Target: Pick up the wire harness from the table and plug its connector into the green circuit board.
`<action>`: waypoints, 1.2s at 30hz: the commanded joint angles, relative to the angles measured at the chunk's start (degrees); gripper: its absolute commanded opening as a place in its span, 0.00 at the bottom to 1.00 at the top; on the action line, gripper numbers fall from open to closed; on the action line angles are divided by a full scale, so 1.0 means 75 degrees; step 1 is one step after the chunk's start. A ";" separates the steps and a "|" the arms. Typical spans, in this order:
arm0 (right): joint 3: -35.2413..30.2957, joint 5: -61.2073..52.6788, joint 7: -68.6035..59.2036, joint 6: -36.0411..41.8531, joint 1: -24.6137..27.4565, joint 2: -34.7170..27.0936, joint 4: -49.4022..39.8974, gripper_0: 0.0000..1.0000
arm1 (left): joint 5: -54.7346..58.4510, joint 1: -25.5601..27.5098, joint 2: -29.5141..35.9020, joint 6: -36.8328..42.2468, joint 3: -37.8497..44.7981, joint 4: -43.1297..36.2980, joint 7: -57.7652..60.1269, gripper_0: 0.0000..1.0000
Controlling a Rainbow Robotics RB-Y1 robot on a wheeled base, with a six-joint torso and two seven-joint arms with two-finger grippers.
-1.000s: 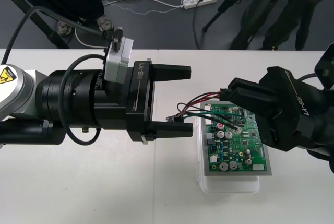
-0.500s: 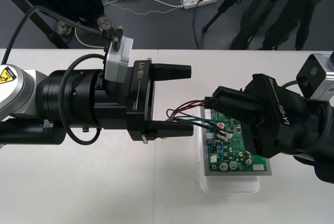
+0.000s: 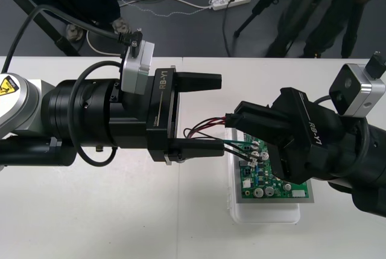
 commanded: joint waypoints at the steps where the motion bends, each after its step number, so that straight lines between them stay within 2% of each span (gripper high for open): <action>1: 0.0168 0.0029 0.0437 0.0063 0.0150 0.0120 -0.0309 0.00 | -0.0005 -0.0312 -0.0115 0.0309 -0.0109 -0.0264 -0.0516 1.00; 36: -0.0078 -0.0334 0.0496 -0.0300 0.0314 0.0096 -0.0297 0.00 | 0.0651 -0.0312 0.0049 0.0380 -0.0284 -0.0264 -0.0153 1.00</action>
